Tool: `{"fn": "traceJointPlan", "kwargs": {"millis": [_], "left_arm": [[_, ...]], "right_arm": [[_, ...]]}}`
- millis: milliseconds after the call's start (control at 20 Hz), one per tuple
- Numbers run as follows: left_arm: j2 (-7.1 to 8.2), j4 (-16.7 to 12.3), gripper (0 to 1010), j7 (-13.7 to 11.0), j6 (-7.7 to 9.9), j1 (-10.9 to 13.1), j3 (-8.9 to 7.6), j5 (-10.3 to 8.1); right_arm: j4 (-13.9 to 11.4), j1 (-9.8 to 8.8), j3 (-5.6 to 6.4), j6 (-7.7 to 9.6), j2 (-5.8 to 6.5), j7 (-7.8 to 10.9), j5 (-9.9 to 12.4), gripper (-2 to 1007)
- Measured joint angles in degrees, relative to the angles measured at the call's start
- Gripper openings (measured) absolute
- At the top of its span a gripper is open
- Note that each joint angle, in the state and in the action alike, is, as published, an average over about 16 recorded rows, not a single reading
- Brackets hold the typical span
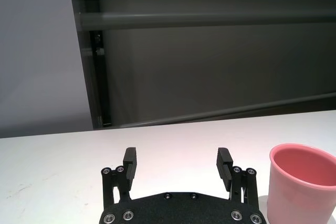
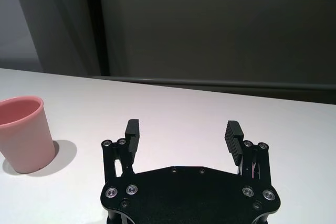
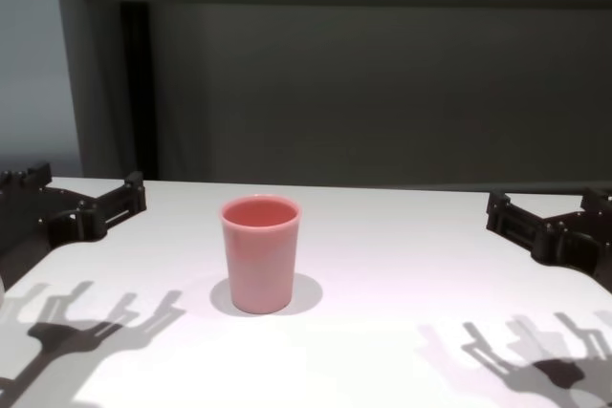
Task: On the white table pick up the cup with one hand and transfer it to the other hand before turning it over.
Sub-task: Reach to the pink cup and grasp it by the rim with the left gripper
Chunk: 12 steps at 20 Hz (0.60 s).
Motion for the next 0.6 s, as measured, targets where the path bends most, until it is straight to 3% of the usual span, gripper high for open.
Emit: {"fn": "traceJointPlan", "kwargs": {"millis": [600], "left_arm": [[0.00,0.00,1003,0.00,0.00,0.00,0.00,0.00]], "right_arm": [[0.00,0.00,0.00,0.00,0.00,0.00,0.00,1004]]}}
